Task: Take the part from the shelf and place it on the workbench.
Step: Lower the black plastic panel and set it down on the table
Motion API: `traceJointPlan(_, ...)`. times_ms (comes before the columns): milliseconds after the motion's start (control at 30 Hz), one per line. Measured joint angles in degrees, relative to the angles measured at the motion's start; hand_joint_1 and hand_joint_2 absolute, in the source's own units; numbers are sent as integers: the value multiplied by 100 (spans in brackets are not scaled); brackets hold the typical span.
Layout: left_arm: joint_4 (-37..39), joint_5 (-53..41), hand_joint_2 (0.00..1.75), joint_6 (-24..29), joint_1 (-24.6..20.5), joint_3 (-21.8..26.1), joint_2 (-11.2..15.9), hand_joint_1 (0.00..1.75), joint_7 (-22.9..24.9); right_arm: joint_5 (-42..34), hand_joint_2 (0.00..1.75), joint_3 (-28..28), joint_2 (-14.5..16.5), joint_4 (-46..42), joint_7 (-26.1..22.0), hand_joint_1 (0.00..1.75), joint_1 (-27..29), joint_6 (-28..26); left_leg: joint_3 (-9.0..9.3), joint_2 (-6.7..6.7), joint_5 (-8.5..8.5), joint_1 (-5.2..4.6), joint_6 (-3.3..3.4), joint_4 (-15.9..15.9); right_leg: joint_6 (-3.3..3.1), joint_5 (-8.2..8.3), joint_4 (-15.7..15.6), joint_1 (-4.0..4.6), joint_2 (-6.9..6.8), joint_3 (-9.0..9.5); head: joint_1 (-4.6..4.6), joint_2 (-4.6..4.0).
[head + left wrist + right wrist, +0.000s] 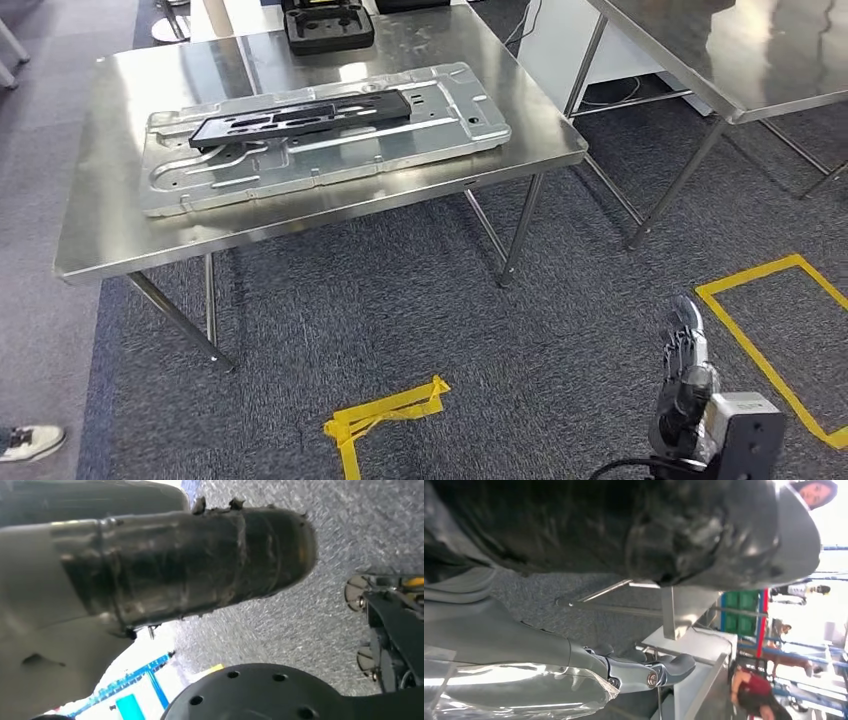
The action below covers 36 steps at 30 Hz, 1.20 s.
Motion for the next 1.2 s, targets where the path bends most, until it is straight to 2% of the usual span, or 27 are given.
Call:
traceJointPlan(67,-1,14,0,1,-9,15,-1,0,-6,-39,0,-60,-16,-111,-23,0,68,-1,18,165,10,9,62,-13,50,-2,-2,-16,80,-18,0,0)
traceJointPlan(100,-1,19,0,4,-15,22,-10,0,-9,-52,0,-95,-30,-169,-32,0,100,-1,27,238,18,24,88,-25,77,-52,82,-11,-15,-57,12,0)
traceJointPlan(133,-1,24,0,8,-21,29,-26,0,-13,-64,0,-132,-48,-224,-37,0,121,2,33,313,25,41,111,-37,104,-165,294,-9,-193,-159,31,0)
traceJointPlan(200,0,39,0,21,-19,46,-75,0,-6,-84,0,-183,-74,-315,-42,0,144,10,35,449,18,37,136,-42,171,-515,1049,-29,-614,-547,66,0)
traceJointPlan(233,0,50,0,26,-11,57,-100,0,-2,-92,0,-200,-80,-350,-42,0,156,16,34,528,9,34,142,-42,198,-663,1448,-49,-727,-761,70,0)
traceJointPlan(267,0,61,0,29,-1,66,-120,0,1,-101,0,-214,-83,-381,-42,0,176,20,38,610,-2,31,142,-42,213,-716,1692,-63,-782,-898,70,0)
traceJointPlan(300,0,72,0,30,7,73,-135,0,0,-113,0,-229,-86,-416,-42,0,197,26,46,689,-14,30,138,-42,214,-664,1719,-70,-809,-925,70,0)
traceJointPlan(333,0,80,0,27,10,79,-145,0,-3,-125,0,-246,-88,-454,-46,0,218,28,61,765,-27,27,130,-42,200,-517,1512,-72,-832,-826,70,0)
traceJointPlan(367,0,84,0,23,7,83,-148,0,-6,-136,0,-265,-87,-497,-56,0,236,31,81,837,-40,24,120,-43,169,-316,1122,-63,-893,-622,71,0)
traceJointPlan(433,0,85,0,15,-9,96,-149,0,-9,-139,0,-303,-74,-591,-90,0,253,34,131,963,-75,6,80,-49,70,-33,302,-6,-1211,-182,69,0)
traceJointPlan(500,0,85,0,12,-17,120,-151,0,-12,-123,0,-333,-51,-668,-119,0,257,45,185,1086,-110,-2,15,-73,-3,10,-35,51,-1373,-11,68,0)
traceJointPlan(567,-2,85,0,13,-21,137,-153,0,-18,-105,0,-357,-35,-725,-129,0,283,58,260,1171,-138,4,-59,-116,-42,36,-107,45,-1190,15,66,0)
traceJointPlan(600,-3,86,0,14,-24,143,-153,0,-21,-99,0,-368,-26,-751,-129,0,298,62,277,1087,-187,8,-83,-84,-64,67,-160,31,-1111,48,59,1)
traceJointPlan(633,-4,86,0,15,-26,149,-151,0,-22,-96,0,-377,-16,-773,-129,0,307,69,230,928,-296,8,-97,69,-87,102,-212,16,-1030,84,47,1)
traceJointPlan(700,-4,87,0,15,-16,160,-129,0,-16,-96,0,-385,7,-795,-128,0,309,89,-92,568,-645,3,-95,744,-121,130,-251,7,-880,118,17,1)
traceJointPlan(733,-4,87,0,14,-5,162,-107,0,-13,-97,0,-385,18,-795,-127,0,309,102,-315,486,-802,-6,-91,1155,-134,127,-243,12,-790,117,7,0)
traceJointPlan(767,-4,87,0,13,10,163,-85,0,-14,-98,0,-385,31,-795,-127,0,315,114,-489,450,-860,-12,-89,1442,-141,117,-229,17,-695,117,1,0)
traceJointPlan(800,-4,87,0,11,26,163,-64,0,-20,-98,0,-385,44,-795,-127,0,322,122,-581,431,-799,-17,-87,1536,-144,103,-210,21,-593,120,1,1)
traceJointPlan(833,-3,87,0,10,37,164,-45,0,-26,-99,0,-385,55,-795,-127,0,328,127,-580,416,-644,-20,-84,1433,-141,87,-187,21,-496,123,0,1)
traceJointPlan(867,-3,87,0,9,40,164,-35,0,-32,-100,0,-386,61,-795,-127,0,332,128,-470,369,-398,-18,-80,1100,-128,64,-155,17,-394,128,-1,1)
traceJointPlan(933,-2,87,0,8,26,164,-17,0,-33,-100,0,-387,70,-797,-129,0,336,128,-194,122,-41,1,-69,380,-78,7,-61,7,-217,106,-1,0)
traceJointPlan(967,-2,87,0,8,13,164,-9,0,-27,-100,0,-390,75,-802,-129,0,339,128,-100,22,45,5,-56,137,-46,-17,-17,3,-135,81,-1,0)
traceJointPlan(1000,-2,87,0,7,5,164,-4,0,-21,-100,0,-392,79,-810,-129,0,342,130,-71,-31,39,5,-39,59,-19,-31,9,-1,-72,51,0,1)
traceJointPlan(1067,-2,87,0,6,2,164,0,0,-15,-101,0,-400,84,-825,-129,0,347,133,-69,84,23,-2,15,50,20,-33,7,-12,41,15,3,1)
traceJointPlan(1100,-3,87,0,6,6,164,-3,0,-22,-102,0,-408,85,-829,-129,0,353,135,-56,160,22,4,46,43,37,-50,41,-7,-52,-3,4,2)
traceJointPlan(1133,-3,87,0,6,9,164,-14,0,-28,-103,0,-416,85,-833,-129,0,356,136,-40,233,21,8,76,33,59,-101,147,-2,-240,-51,15,1)
traceJointPlan(1200,-4,87,0,7,2,165,-47,0,-36,-108,0,-428,88,-839,-129,0,359,142,-8,374,10,6,130,17,109,-345,697,-5,-725,-326,36,1)
